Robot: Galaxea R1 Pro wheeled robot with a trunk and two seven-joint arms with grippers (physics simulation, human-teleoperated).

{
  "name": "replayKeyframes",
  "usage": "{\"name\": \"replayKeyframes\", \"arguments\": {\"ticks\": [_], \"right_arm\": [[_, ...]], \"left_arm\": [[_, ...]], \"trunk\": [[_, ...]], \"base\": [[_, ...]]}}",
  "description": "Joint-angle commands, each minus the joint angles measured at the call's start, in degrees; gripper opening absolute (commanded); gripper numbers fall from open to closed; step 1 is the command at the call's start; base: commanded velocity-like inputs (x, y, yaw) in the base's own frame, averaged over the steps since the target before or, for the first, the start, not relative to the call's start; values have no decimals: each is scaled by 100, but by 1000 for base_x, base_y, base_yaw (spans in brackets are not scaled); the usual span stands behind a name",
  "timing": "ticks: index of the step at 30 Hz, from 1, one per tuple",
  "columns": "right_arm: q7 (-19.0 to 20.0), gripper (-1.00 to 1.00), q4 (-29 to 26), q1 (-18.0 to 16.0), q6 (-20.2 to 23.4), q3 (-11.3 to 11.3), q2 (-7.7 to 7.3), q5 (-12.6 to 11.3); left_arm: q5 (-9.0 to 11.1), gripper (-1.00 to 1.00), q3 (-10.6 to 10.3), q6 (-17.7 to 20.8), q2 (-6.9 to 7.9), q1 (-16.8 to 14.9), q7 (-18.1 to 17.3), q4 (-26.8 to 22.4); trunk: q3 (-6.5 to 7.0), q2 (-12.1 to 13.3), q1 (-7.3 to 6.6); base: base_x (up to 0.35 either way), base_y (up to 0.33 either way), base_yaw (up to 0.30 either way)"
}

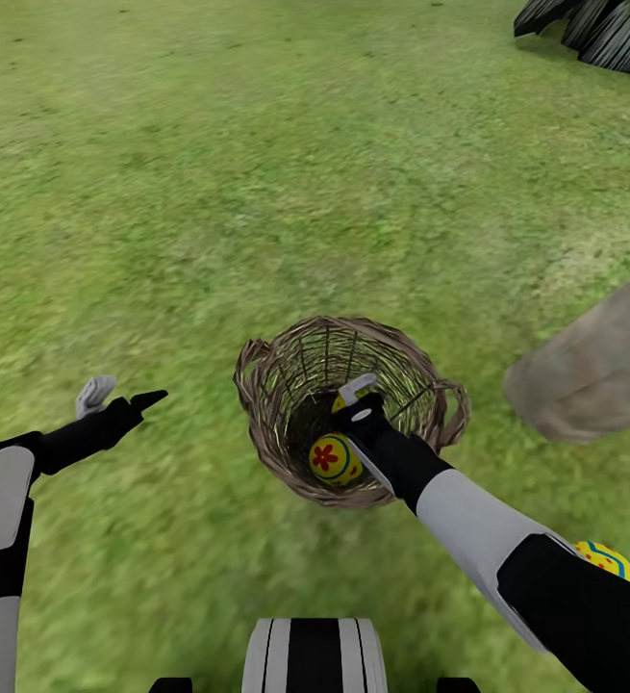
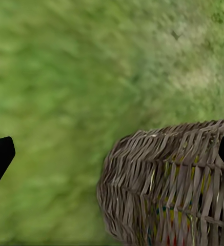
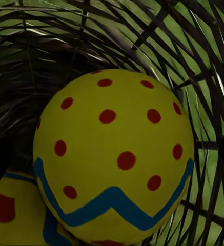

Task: Take the three Easter eggs out of the wicker basket on the lawn in the garden, then place them on the lawn next to a single tree (choose any tree) so that all three eggs are next to the same tree and none are left in the basket.

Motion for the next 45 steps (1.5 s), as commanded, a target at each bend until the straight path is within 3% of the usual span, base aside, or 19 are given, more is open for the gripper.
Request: {"name": "replayKeyframes", "arguments": {"ticks": [1,8,21,22,27,37,45], "right_arm": [[-61,100,-21,-6,26,31,-4,-62],[-86,100,-30,-5,34,-40,-15,-102],[-124,100,34,-5,42,-459,2,-203],[-122,100,34,-5,41,-997,3,-240],[-125,100,34,-5,40,-995,9,-427],[-111,100,30,-5,32,-994,26,-459],[-107,100,51,-5,31,-994,133,-461]], "left_arm": [[-53,100,3,27,-2,-2,-57,-4],[-54,100,-1,27,-2,-1,-54,-7],[-54,100,-7,27,-11,-1,-53,-7],[-56,100,-7,27,-11,-1,-53,-7],[-59,100,-10,27,-13,-1,-52,-7],[-63,100,-37,27,-28,-1,-45,-7],[-70,100,-85,27,-28,-1,-45,-7]], "trunk": [[-3,-1,-1],[-3,-1,-1],[-3,-1,-1],[-3,-1,-1],[-3,-1,-1],[-3,-1,-1],[-3,-1,-1]], "base": [[0,0,0],[0,0,0],[0,0,0],[0,0,0],[0,0,0],[0,0,0],[0,0,0]]}}
